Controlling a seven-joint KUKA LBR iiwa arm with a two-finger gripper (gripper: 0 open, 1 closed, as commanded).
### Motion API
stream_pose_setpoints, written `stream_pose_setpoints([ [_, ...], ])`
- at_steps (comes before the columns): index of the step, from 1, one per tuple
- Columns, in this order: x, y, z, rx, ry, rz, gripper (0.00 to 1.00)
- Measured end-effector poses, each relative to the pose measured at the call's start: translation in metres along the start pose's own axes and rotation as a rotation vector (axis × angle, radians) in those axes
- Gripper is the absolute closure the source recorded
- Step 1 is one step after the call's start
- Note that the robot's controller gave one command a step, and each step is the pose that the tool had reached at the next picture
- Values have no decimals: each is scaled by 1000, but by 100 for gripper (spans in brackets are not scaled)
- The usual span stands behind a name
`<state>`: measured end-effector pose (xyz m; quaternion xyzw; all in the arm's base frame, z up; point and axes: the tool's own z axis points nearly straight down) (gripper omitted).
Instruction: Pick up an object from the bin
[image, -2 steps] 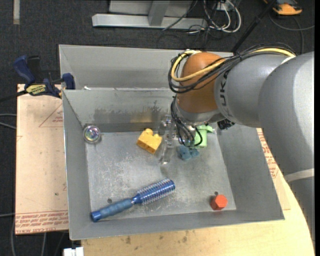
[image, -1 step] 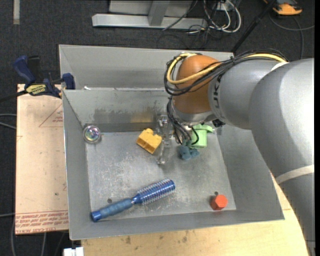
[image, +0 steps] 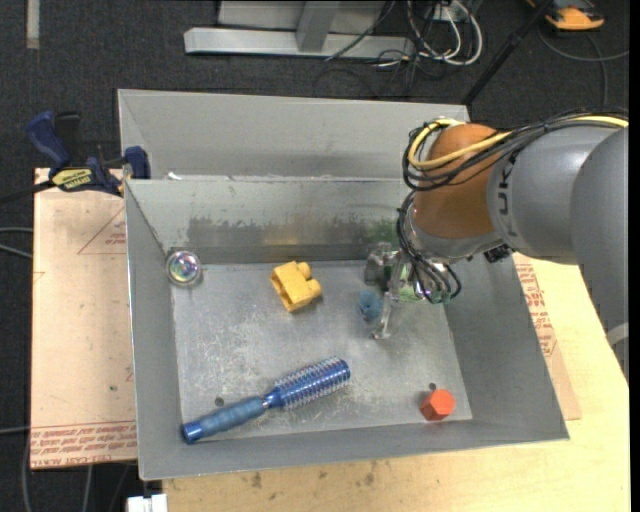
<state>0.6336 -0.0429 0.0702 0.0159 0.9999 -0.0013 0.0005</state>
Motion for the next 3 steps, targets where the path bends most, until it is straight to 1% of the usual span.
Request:
stream_pose_setpoints([
  [1,-1,6,0,-4,-1,-7,100],
  [2,-1,6,-3,-4,-2,-6,100],
  [3,-4,6,-129,-3,-12,-6,100],
])
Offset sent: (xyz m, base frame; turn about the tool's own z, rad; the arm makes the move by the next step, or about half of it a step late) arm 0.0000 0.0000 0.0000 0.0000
